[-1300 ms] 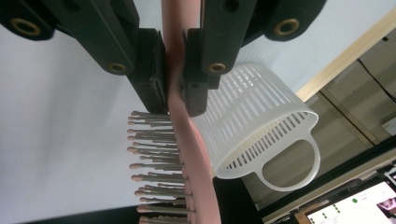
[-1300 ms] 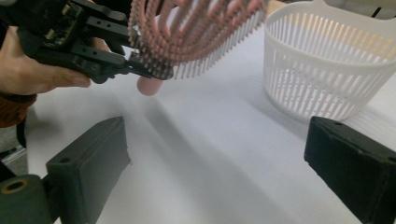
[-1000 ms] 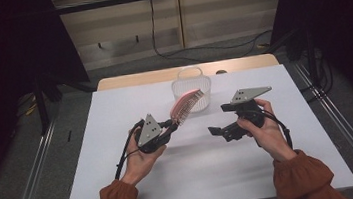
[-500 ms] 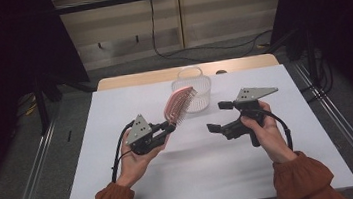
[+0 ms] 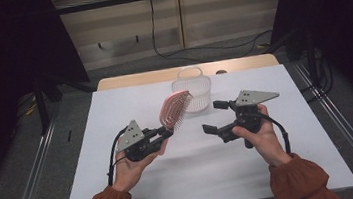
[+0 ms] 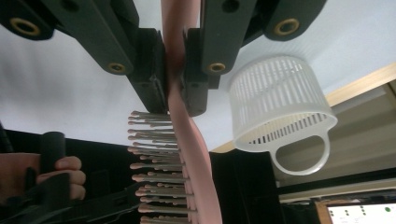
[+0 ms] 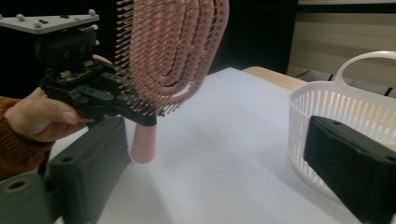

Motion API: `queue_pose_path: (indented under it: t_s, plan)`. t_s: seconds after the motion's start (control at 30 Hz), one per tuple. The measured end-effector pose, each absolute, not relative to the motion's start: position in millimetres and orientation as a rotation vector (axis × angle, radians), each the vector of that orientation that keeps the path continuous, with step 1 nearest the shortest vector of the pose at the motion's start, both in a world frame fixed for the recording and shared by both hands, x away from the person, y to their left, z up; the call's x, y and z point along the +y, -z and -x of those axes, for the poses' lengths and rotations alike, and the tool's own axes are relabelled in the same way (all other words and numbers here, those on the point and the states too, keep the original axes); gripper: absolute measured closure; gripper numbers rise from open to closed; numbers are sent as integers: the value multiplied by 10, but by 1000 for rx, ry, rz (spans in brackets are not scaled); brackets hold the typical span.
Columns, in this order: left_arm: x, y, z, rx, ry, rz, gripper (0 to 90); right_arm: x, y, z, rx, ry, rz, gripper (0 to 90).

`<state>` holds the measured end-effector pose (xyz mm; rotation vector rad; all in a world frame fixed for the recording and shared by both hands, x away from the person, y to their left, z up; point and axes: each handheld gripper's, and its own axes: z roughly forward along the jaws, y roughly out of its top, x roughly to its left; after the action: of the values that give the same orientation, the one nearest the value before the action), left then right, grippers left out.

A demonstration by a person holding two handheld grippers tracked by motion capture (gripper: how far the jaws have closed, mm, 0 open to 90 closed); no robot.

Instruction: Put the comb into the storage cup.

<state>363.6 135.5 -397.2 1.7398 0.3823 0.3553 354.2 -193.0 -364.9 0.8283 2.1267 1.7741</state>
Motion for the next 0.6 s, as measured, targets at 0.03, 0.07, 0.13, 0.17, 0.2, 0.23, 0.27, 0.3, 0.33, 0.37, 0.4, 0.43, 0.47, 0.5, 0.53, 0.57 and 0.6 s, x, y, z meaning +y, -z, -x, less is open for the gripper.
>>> queue_pose_path:
  t_s: [0.03,0.07,0.13,0.17,0.2,0.23,0.27,0.3,0.33,0.37,0.4,0.43,0.47,0.5,0.53,0.57,0.6]
  plan:
    - [1357,3977,-3630,385,-360,-1735,806,-1923,3655,-3540,2121,-1766,-830,84]
    - [1357,3987,-3627,389,-354,-1726,806,-1917,3661,-3538,2120,-1774,-832,78]
    - [1359,4018,-3613,399,-340,-1717,806,-1905,3667,-3538,2124,-1789,-828,60]
    - [1355,4033,-3600,392,-342,-1715,806,-1899,3668,-3535,2124,-1796,-820,62]
    - [1351,4042,-3587,381,-344,-1727,806,-1890,3668,-3531,2126,-1808,-807,60]
    - [1339,4047,-3575,371,-334,-1728,806,-1882,3667,-3526,2133,-1810,-796,53]
    - [1321,4050,-3561,364,-330,-1728,806,-1872,3665,-3523,2136,-1816,-784,45]
    - [1312,4050,-3555,358,-325,-1731,806,-1857,3666,-3520,2133,-1835,-768,38]
    - [1301,4053,-3549,350,-313,-1732,806,-1850,3665,-3517,2136,-1838,-760,35]
    - [1292,4058,-3540,343,-309,-1733,806,-1838,3664,-3514,2139,-1851,-747,33]
    - [1284,4063,-3536,337,-303,-1736,806,-1828,3661,-3507,2136,-1855,-734,28]
    - [1275,4071,-3534,331,-295,-1737,806,-1817,3656,-3501,2136,-1859,-728,23]
    - [1267,4078,-3531,329,-294,-1736,806,-1810,3653,-3500,2139,-1863,-719,24]
    - [1261,4084,-3533,330,-281,-1739,806,-1805,3650,-3498,2134,-1859,-720,24]
    - [1252,4094,-3534,330,-268,-1738,806,-1801,3649,-3502,2133,-1868,-720,25]
    - [1245,4101,-3531,330,-268,-1743,806,-1798,3649,-3506,2127,-1877,-719,21]
    - [1238,4105,-3534,320,-256,-1748,806,-1792,3646,-3508,2121,-1884,-721,13]
